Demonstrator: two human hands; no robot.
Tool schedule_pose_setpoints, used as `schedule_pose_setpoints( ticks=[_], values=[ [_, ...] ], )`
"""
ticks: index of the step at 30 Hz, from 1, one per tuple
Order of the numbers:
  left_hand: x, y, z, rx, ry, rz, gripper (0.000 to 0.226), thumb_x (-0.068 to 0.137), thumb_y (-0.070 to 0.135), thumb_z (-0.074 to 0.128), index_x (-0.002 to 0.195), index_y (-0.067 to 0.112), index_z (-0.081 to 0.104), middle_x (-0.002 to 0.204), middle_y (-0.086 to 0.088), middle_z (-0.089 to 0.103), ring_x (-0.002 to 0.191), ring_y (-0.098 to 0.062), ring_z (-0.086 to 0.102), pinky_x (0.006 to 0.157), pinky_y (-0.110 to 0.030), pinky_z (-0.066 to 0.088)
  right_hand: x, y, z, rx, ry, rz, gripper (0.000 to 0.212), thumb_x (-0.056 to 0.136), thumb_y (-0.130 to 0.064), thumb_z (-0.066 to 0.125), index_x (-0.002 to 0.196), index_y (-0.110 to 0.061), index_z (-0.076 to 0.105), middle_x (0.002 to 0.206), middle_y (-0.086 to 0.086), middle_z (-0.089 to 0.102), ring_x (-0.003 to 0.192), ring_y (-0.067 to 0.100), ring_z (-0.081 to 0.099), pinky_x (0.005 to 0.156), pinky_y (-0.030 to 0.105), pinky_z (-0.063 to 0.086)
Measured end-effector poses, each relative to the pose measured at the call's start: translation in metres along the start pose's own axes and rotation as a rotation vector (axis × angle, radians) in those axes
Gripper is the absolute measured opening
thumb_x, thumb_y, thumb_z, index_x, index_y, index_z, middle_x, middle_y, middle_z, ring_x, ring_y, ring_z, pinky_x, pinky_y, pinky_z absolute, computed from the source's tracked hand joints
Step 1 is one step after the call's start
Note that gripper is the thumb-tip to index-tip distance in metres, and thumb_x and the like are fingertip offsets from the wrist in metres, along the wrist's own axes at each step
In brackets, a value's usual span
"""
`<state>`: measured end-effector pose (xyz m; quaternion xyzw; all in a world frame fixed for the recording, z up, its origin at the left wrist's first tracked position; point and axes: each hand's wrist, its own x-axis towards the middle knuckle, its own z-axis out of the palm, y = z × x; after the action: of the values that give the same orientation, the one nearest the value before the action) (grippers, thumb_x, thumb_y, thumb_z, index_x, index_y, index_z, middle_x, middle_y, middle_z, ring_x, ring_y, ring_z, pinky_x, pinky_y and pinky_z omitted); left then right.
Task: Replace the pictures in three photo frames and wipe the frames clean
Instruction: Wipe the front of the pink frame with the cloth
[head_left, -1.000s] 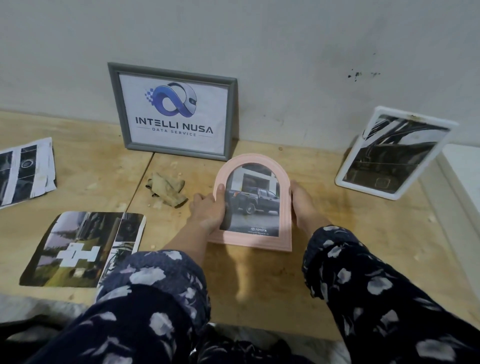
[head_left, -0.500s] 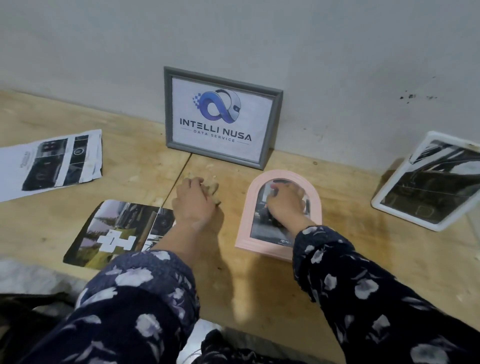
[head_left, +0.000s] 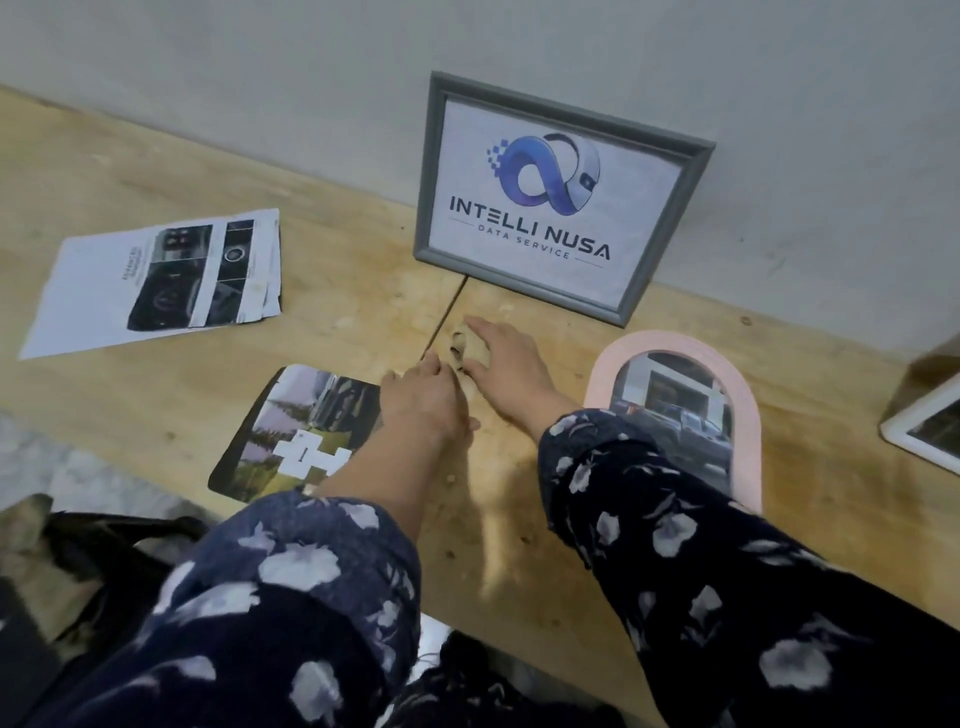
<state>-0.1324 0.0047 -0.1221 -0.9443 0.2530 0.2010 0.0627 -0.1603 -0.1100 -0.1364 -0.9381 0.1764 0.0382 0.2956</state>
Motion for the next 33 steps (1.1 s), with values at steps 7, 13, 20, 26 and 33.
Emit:
schedule_pose_setpoints(
  ticks=[7,13,20,26,33],
  values=[
    [0.0,0.0,0.004,-0.001,-0.009,-0.014,0.08,0.088,0.056,0.056,0.15,0.016,0.025,0.162,-0.003,0.007,0.144,-0.022,0.023,0.117,-0.046,0.014,-0.009,0.009,0.003,0.012,0.111,0.05,0.042,0.077,0.008,0.046,0.106,-0.023,0.049,0.11,0.004,0.053,0.102,0.028,0.048,0.08,0.033,0.041],
    [-0.005,0.003,0.001,-0.025,-0.054,-0.034,0.082,0.091,0.052,0.053,0.153,0.013,0.015,0.162,-0.005,0.001,0.148,-0.022,0.011,0.117,-0.054,0.009,-0.025,0.027,-0.027,0.6,0.145,0.298,0.057,0.082,0.005,0.039,0.117,-0.04,0.046,0.116,0.006,0.052,0.072,0.025,0.057,0.043,0.024,0.046],
    [-0.031,0.041,0.014,-0.219,0.162,0.26,0.078,0.087,0.045,0.053,0.151,0.021,0.016,0.162,0.002,0.0,0.149,-0.018,0.0,0.113,-0.065,-0.005,-0.039,0.059,-0.096,1.048,0.325,0.585,0.023,0.092,-0.008,0.041,0.096,-0.012,0.063,0.081,0.007,0.056,0.067,0.02,0.049,0.068,0.033,0.042],
    [-0.04,0.074,0.033,-0.159,0.055,0.509,0.111,0.071,0.088,0.036,0.154,0.026,-0.003,0.161,0.009,-0.01,0.147,-0.012,-0.011,0.114,-0.06,-0.01,-0.053,0.098,-0.109,0.659,0.326,0.516,0.02,0.085,-0.022,0.064,0.101,-0.015,0.054,0.093,0.001,0.06,0.085,0.021,0.06,0.085,0.038,0.052],
    [-0.035,0.076,0.038,-0.079,0.06,0.556,0.102,0.077,0.081,0.041,0.154,0.029,-0.001,0.161,0.013,-0.006,0.148,-0.011,-0.01,0.115,-0.058,-0.007,-0.034,0.132,-0.12,0.26,0.448,0.515,0.041,0.086,-0.013,0.058,0.126,-0.003,0.055,0.132,0.01,0.038,0.117,0.029,0.047,0.1,0.034,0.044]
  ],
)
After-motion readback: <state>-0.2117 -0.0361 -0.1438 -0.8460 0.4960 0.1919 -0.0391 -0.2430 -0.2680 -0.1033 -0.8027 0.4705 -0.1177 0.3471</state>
